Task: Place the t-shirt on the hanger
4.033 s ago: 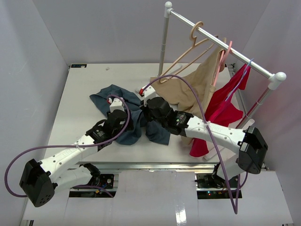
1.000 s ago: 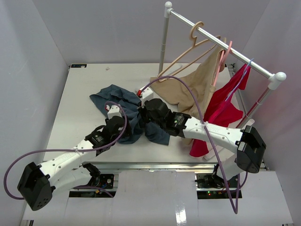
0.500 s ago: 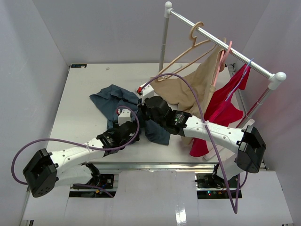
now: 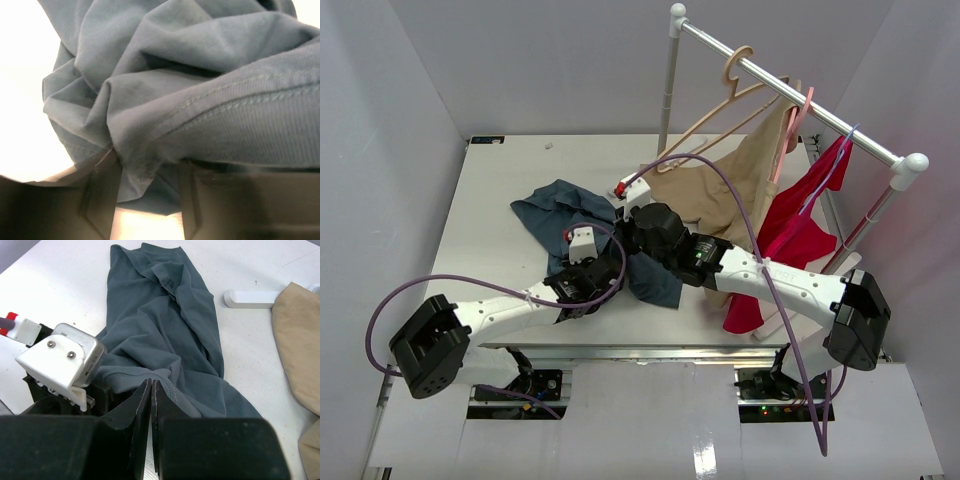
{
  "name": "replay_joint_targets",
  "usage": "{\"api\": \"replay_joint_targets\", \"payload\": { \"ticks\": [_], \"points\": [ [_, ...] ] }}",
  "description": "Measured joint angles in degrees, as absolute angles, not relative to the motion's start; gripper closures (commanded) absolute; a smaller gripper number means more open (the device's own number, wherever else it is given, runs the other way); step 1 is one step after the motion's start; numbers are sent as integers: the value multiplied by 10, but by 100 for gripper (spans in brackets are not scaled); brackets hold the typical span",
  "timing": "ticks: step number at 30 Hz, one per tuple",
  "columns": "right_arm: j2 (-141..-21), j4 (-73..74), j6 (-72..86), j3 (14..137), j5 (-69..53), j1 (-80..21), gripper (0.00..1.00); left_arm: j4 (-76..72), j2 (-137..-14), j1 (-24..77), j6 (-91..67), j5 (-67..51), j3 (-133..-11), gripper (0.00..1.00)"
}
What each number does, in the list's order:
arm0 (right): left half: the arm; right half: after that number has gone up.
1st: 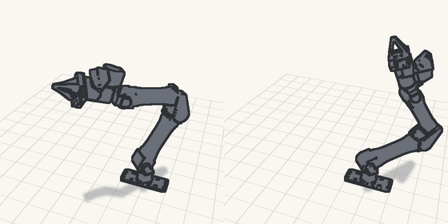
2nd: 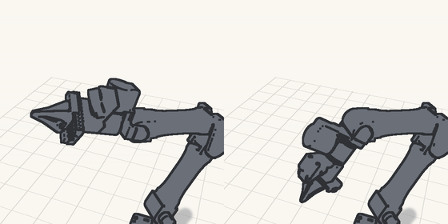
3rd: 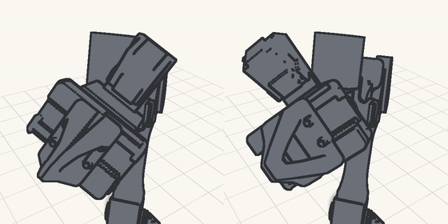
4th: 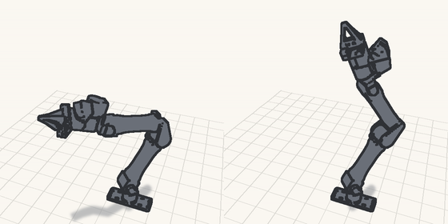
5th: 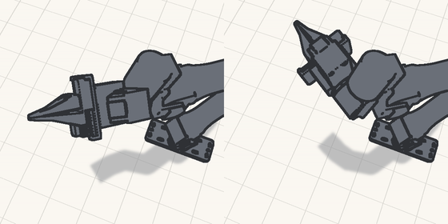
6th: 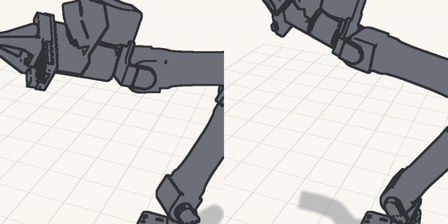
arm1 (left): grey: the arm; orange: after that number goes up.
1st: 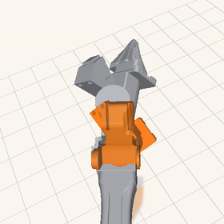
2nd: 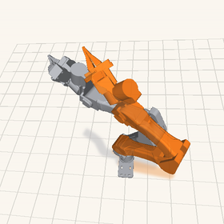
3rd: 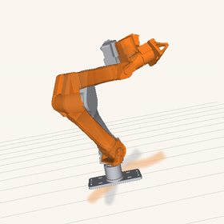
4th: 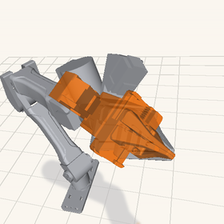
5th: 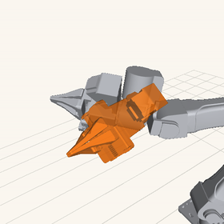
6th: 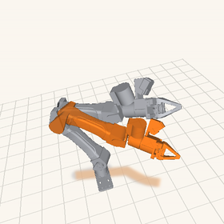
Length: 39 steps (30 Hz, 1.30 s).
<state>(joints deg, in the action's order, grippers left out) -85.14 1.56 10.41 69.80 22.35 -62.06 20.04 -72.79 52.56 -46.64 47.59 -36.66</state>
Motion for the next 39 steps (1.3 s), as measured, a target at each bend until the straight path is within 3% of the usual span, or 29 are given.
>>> {"api": "replay_joint_targets", "payload": {
  "ticks": [4,16,19,22,26,31,39],
  "points": [
    [-844,15,104,692,224,-621,92,203,-737,526,-466,478,-377,100],
    [-835,11,125,630,241,-578,90,330,-556,526,-437,441,-412,100],
    [-834,12,133,606,239,-573,79,331,-540,526,-426,425,-424,100],
    [-834,24,134,596,235,-574,54,333,-550,526,-417,410,-424,100],
    [-831,51,132,601,234,-575,35,330,-552,526,-409,399,-418,100],
    [-811,102,136,642,253,-584,27,308,-538,526,-402,399,-385,100],
    [-817,179,185,829,347,-603,21,276,-538,526,-390,396,-339,100]
  ]
}}
